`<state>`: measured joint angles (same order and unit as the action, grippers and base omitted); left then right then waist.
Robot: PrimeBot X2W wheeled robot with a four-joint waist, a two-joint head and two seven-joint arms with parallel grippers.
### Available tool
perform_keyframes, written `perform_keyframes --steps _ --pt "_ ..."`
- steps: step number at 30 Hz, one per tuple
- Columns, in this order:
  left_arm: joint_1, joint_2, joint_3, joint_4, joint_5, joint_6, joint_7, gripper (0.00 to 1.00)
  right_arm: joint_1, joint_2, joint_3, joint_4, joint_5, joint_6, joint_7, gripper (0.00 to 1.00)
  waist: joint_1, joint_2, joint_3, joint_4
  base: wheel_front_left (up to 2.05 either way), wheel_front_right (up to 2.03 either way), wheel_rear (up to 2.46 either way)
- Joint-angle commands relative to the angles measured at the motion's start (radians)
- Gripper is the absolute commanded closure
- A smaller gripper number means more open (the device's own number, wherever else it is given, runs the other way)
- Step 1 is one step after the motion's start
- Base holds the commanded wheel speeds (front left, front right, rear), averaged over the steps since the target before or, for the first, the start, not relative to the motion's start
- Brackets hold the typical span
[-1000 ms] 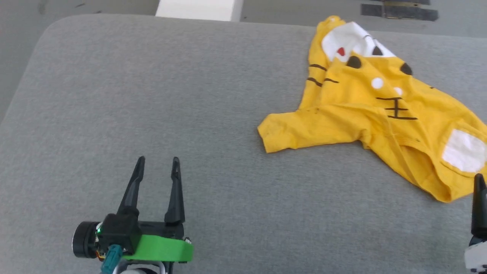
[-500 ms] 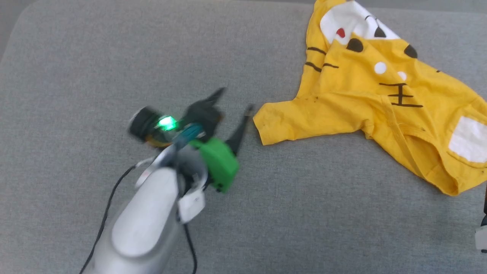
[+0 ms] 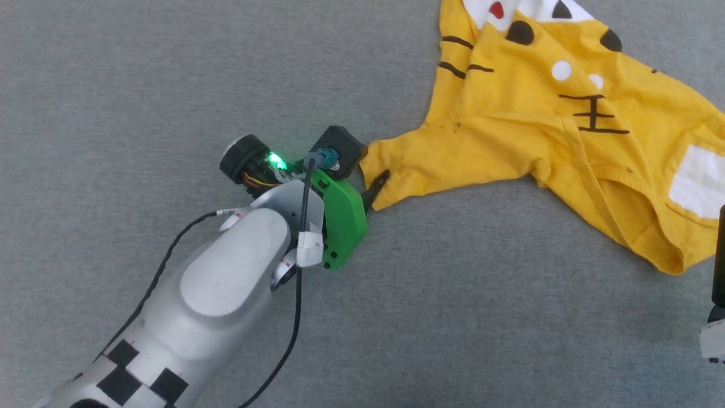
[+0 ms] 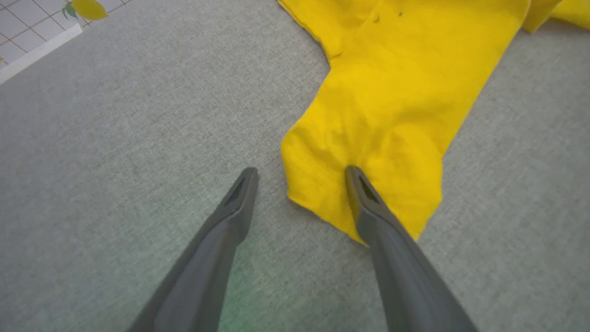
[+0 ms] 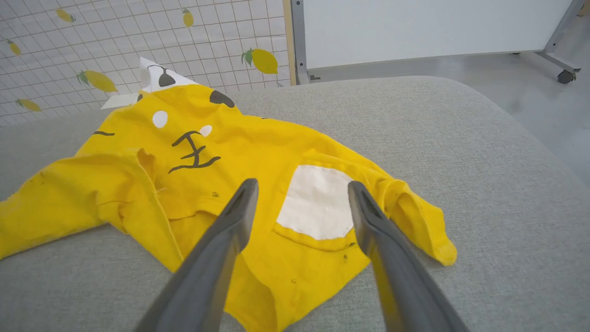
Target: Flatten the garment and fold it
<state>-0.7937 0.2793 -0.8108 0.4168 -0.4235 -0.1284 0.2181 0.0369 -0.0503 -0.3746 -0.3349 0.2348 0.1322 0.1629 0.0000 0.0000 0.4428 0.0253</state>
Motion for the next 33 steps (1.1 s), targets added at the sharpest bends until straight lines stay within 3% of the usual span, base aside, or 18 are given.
perform_keyframes --steps 1,2,3,4,12,16,19,23,25,26,27,30,31,32,33 --pt "-0.024 0.000 -0.024 0.023 -0.024 -0.002 -0.003 0.00 -0.019 0.000 0.001 -0.002 -0.008 -0.002 -0.001 0.00 0.0000 0.0000 0.019 -0.021 0.00 0.00 0.00" --pt "-0.029 0.001 -0.046 0.034 -0.033 -0.002 -0.003 0.16 -0.020 0.000 0.001 -0.001 -0.009 -0.002 -0.002 0.00 0.0000 0.0000 0.020 -0.024 0.00 0.00 0.00" --pt "-0.037 0.004 -0.069 0.044 -0.044 -0.002 -0.008 0.76 -0.020 0.000 0.000 -0.001 -0.009 -0.002 -0.002 0.00 0.0000 0.0000 0.020 -0.026 0.00 0.00 0.00" --pt "-0.042 0.006 -0.082 0.051 -0.054 -0.002 -0.019 1.00 -0.020 0.000 0.000 -0.001 -0.010 -0.002 -0.002 0.00 0.0000 0.0000 0.018 -0.026 0.00 0.00 0.00" --pt "-0.082 0.038 -0.100 0.027 -0.045 0.010 -0.205 1.00 -0.009 0.000 -0.005 0.006 -0.020 -0.002 0.001 0.00 0.0000 0.0000 -0.060 0.019 0.00 0.00 0.00" --pt "-0.034 0.090 -0.080 -0.118 -0.017 0.065 -0.297 1.00 0.009 0.000 0.001 0.010 -0.019 -0.002 0.008 0.00 0.0000 0.0000 -0.116 0.054 0.00 0.00 0.00" --pt "0.059 0.159 -0.088 -0.296 0.011 0.117 -0.323 1.00 0.028 0.000 0.004 0.008 -0.016 -0.002 0.016 0.00 0.0000 0.0000 -0.143 0.082 0.00 0.00 0.00" --pt "0.219 0.280 -0.167 -0.500 0.127 0.200 -0.317 1.00 0.042 0.000 0.003 0.000 -0.013 -0.002 0.023 0.00 0.0000 0.0000 -0.151 0.106 0.00 0.00 0.00" --pt "0.305 0.324 -0.226 -0.536 0.181 0.231 -0.307 1.00 0.047 0.000 0.001 -0.005 -0.011 -0.002 0.027 0.00 0.0000 0.0000 -0.151 0.119 0.00 0.00 0.00" --pt "0.335 0.347 -0.256 -0.533 0.214 0.240 -0.296 0.91 0.048 0.000 0.001 -0.006 -0.012 -0.002 0.029 0.00 0.0000 0.0000 -0.150 0.122 0.00 0.00 0.00" --pt "0.369 0.367 -0.297 -0.522 0.246 0.239 -0.281 0.75 0.049 0.000 0.003 -0.008 -0.013 -0.002 0.031 0.00 0.0000 0.0000 -0.148 0.126 0.00 0.00 0.00" --pt "0.448 0.375 -0.348 -0.476 0.247 0.246 -0.288 0.53 0.048 0.000 0.008 -0.013 -0.016 -0.002 0.037 0.00 0.0000 0.0000 -0.144 0.134 0.00 0.00 0.00" --pt "0.469 0.369 -0.355 -0.461 0.233 0.246 -0.295 0.23 0.047 0.000 0.008 -0.014 -0.018 -0.002 0.040 0.00 0.0000 0.0000 -0.144 0.136 0.00 0.00 0.00" --pt "0.486 0.358 -0.346 -0.457 0.206 0.254 -0.310 0.00 0.047 0.000 0.008 -0.015 -0.018 -0.002 0.041 0.00 0.0000 0.0000 -0.144 0.138 0.00 0.00 0.00" --pt "0.503 0.346 -0.326 -0.457 0.168 0.268 -0.331 0.00 0.047 0.000 0.007 -0.016 -0.019 -0.002 0.043 0.00 0.0000 0.0000 -0.145 0.141 0.00 0.00 0.00"
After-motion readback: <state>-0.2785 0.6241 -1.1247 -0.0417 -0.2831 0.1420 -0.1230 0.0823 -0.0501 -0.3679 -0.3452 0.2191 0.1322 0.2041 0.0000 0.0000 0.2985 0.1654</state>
